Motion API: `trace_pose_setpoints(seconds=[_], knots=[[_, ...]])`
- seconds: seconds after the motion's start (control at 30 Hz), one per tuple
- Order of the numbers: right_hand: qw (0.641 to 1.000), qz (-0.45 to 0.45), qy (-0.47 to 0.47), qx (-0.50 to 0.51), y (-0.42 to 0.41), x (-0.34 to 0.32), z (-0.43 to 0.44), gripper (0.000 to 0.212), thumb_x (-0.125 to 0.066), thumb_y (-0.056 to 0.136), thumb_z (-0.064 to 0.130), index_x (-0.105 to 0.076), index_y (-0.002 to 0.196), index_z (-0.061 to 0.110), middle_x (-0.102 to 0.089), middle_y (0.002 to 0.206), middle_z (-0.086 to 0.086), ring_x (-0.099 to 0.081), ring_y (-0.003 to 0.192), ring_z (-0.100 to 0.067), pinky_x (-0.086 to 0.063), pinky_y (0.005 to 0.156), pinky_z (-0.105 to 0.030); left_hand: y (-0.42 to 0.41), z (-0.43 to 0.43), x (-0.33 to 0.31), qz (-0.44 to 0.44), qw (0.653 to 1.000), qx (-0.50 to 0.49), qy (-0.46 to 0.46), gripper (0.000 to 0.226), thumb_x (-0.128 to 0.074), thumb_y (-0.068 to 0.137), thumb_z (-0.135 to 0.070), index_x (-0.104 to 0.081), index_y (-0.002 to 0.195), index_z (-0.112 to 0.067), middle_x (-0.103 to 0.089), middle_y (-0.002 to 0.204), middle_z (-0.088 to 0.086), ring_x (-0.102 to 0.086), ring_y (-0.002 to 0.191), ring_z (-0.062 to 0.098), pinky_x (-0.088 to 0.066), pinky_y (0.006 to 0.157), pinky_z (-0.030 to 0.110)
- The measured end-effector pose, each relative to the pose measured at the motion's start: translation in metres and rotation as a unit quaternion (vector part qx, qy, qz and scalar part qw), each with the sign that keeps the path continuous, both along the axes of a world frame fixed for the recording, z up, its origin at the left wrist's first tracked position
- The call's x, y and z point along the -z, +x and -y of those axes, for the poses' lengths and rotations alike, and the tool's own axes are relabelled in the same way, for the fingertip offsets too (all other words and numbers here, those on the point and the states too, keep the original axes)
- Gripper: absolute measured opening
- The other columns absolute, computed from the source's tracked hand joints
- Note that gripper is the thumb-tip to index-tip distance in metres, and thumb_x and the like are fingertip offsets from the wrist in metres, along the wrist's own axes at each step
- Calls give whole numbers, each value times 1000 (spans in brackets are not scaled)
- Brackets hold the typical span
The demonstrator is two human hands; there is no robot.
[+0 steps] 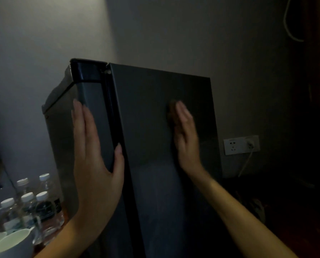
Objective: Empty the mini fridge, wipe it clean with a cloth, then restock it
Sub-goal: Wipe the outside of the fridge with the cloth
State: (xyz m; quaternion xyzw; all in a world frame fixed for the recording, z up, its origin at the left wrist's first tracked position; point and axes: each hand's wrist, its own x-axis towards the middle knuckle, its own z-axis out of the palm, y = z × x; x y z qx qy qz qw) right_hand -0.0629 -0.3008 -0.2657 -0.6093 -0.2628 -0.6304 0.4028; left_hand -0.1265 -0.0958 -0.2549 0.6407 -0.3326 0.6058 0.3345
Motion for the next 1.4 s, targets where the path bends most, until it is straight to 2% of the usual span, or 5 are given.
trace_pose_setpoints(seconds=[0.27,0.43,0.7,1.0,1.4], knots=[[948,-174,266,12,55,2,114,48,-34,104,9,-27,151,13,-26,157,-6,-27,142,-18,-20,107,-12,0,0,1,-5,1000,1,1,75,-53,87,-3,-13,149,8,-6,159,21,-6,149,20,-7,119,19],[905,-208,372,-8,56,-21,102,47,-35,104,14,-30,150,19,-33,154,-5,-34,139,-21,-27,117,-37,-1,1,0,-9,1000,-2,-1,75,-56,90,3,-12,150,7,-5,159,20,-5,149,22,-7,119,21],[996,-21,84,25,-25,-24,-67,55,-36,98,-2,-27,151,10,-18,159,2,-10,149,-15,-10,121,-27,-3,1,-1,-6,1000,-10,-4,77,-59,86,8,-14,148,10,-7,158,23,-7,149,25,-7,119,20],[974,68,-214,21,-32,-27,-51,51,-46,91,-17,-40,139,-3,-33,150,-20,-23,145,-27,-22,119,-39,0,0,0,-4,1000,-10,-5,75,-56,88,4,-13,150,7,-6,159,20,-7,149,24,-9,120,22],[930,-181,319,-13,61,-55,116,50,-34,103,5,-25,152,16,-23,157,-10,-26,143,-23,-23,118,-34,-3,2,0,-6,1000,-12,-8,75,-53,88,-6,-13,151,5,-5,160,17,-5,149,16,-8,118,17]])
